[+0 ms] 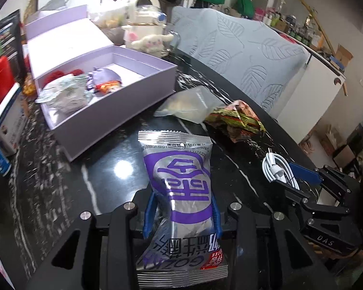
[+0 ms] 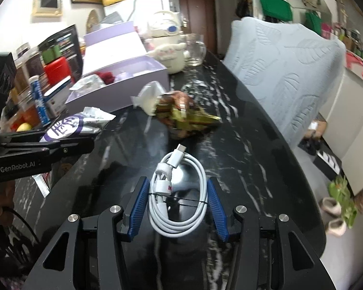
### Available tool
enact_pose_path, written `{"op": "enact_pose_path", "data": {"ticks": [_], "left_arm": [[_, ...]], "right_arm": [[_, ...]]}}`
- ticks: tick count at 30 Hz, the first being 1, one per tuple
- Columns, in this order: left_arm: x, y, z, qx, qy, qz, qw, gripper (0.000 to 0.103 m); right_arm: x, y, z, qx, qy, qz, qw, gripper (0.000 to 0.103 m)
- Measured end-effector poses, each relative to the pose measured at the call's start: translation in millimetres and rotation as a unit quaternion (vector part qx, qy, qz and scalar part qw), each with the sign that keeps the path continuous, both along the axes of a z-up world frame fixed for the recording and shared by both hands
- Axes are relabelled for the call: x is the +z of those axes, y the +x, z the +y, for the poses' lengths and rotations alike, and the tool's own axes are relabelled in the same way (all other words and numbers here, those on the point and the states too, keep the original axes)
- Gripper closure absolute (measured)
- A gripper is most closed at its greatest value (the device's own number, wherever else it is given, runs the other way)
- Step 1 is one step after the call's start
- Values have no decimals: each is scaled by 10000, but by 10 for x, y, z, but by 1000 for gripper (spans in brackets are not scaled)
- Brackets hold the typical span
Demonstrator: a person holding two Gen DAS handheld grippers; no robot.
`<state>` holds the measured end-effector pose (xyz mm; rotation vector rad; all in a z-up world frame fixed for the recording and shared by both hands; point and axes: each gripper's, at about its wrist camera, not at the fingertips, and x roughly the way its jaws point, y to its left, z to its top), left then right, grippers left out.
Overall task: Organize soft objects
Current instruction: 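Carry the cable and purple snack bag with both grippers over the lavender box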
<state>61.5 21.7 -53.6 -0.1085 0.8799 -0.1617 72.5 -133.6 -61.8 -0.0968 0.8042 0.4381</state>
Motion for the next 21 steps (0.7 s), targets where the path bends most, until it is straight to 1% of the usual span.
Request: {"op": "enact_pose_path", "data": {"ticks": [9, 21], "left_arm": [[87, -238, 266, 449, -134, -139, 9988, 66], [219, -519, 589, 971, -154, -369, 9945, 66]], "right_arm": [[61, -109, 306, 603, 130, -72, 9981, 55], [155, -201, 702, 1270, 343, -122, 9912, 55]]}}
